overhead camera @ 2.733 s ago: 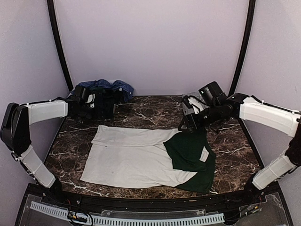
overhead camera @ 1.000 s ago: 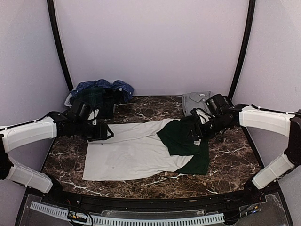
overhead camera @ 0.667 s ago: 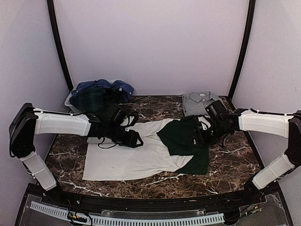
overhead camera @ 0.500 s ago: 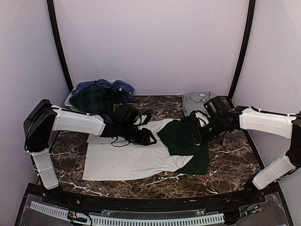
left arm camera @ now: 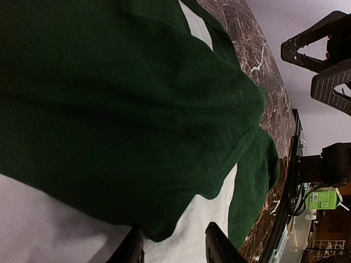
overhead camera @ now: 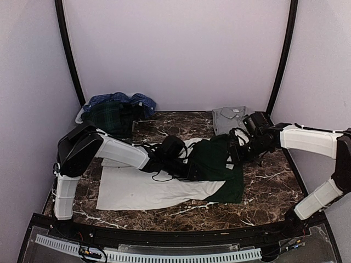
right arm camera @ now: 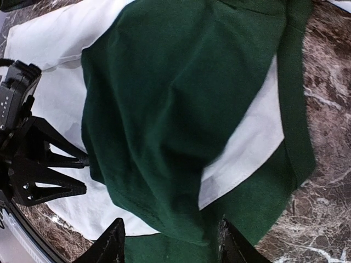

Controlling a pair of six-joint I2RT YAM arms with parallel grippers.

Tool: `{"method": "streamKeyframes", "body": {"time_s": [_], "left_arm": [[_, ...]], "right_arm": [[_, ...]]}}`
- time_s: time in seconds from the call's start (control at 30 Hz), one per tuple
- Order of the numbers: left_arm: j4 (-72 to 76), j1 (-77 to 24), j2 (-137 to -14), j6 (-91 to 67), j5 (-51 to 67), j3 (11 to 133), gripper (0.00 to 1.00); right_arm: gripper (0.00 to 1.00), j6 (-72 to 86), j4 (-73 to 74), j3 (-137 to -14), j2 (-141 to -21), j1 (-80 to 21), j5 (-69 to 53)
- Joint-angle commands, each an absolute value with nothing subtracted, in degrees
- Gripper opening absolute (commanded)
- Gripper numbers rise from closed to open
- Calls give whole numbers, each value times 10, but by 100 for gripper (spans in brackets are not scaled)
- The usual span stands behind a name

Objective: Fold and stack the mixed laundry pile
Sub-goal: Adjust the 1/3-folded T-shirt at the center of the board.

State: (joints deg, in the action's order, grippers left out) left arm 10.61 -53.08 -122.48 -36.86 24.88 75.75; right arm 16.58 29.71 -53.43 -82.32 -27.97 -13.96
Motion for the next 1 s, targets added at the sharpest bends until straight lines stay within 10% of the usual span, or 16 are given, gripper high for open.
{"method": "streamKeyframes", "body": {"time_s": [0.0,0.37,0.97], "left_arm": [[126,-541,-1239,-393,258,777,38],[78,-547,-1237,-441,218,785,56],[67,-552,-1215,-485,146,782,47]], "right_arm": [[54,174,287,-510,-801,-237,-140],[56,175,296,-496,-749,-197,-156],[50,178,241,-460,-798,-197,-233]]}}
